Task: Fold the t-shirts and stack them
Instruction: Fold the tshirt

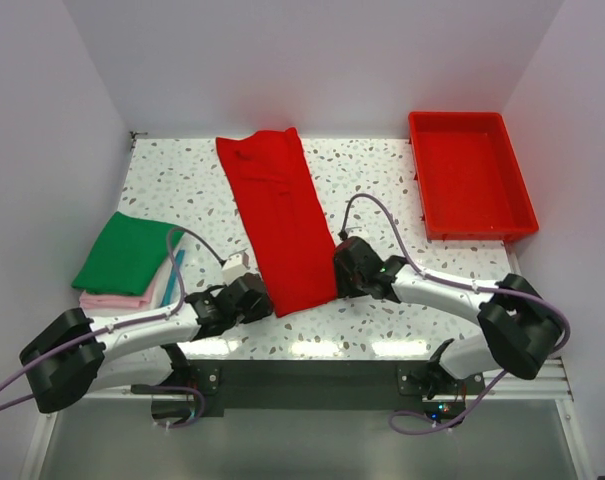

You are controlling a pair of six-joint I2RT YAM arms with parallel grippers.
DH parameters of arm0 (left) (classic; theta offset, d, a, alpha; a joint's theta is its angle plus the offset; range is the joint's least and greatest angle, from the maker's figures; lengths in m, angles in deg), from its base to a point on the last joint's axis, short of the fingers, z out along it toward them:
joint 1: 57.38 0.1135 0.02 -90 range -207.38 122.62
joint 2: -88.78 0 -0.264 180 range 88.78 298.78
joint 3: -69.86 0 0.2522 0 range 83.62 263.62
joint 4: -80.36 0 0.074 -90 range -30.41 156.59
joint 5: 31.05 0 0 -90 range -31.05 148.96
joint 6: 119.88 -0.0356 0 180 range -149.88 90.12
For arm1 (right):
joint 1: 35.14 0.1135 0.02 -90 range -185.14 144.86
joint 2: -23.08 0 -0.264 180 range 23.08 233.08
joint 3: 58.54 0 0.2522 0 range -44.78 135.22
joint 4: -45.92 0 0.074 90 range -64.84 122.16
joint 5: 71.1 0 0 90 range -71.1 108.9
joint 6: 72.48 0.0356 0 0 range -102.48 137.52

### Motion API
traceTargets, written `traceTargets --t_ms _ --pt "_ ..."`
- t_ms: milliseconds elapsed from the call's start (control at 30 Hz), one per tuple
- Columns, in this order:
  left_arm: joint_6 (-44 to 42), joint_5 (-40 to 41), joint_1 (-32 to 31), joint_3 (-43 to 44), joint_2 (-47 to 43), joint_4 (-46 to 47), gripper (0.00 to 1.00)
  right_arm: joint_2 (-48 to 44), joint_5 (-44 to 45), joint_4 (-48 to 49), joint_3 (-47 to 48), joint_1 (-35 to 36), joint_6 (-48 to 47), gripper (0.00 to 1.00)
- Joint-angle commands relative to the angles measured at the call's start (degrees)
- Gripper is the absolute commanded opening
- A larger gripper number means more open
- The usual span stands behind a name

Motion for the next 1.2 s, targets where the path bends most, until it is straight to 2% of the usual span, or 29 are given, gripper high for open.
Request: traceTargets --t_ms 0,533,733,867,933,967,1067,1167 --pt "0.6 2.6 -0.8 2.3 0.7 2.1 0.48 1.9 6.9 -1.3 3.3 0.8 -1.1 0.49" --pt "-2.1 2.0 -1.8 5.9 5.0 2.5 0.47 7.0 8.5 -2.6 7.6 3.6 -2.9 0.42" --pt "-2.1 2.1 -1.8 6.4 6.0 1.8 0.42 8.6 8.9 -2.6 7.8 3.6 -2.3 0.32" --pt "-2.1 1.9 -1.9 6.7 6.5 1.2 0.33 8.3 9.3 -2.9 7.9 3.6 -2.1 0.17" --pt "-2.2 1.9 -1.9 6.6 6.4 1.1 0.28 7.9 9.6 -3.2 7.8 3.6 -2.0 0.13" --pt "-2.4 1.8 -1.9 6.5 6.5 1.2 0.21 7.5 9.7 -3.3 7.8 3.6 -1.9 0.11" --pt "-2.6 1.2 -1.9 6.4 6.9 1.3 0.12 6.7 10.3 -4.1 7.7 3.6 -1.8 0.07" --pt "-3.1 0.9 -1.9 6.3 7.2 1.1 0.06 5.5 10.4 -4.9 7.6 3.6 -1.5 0.05"
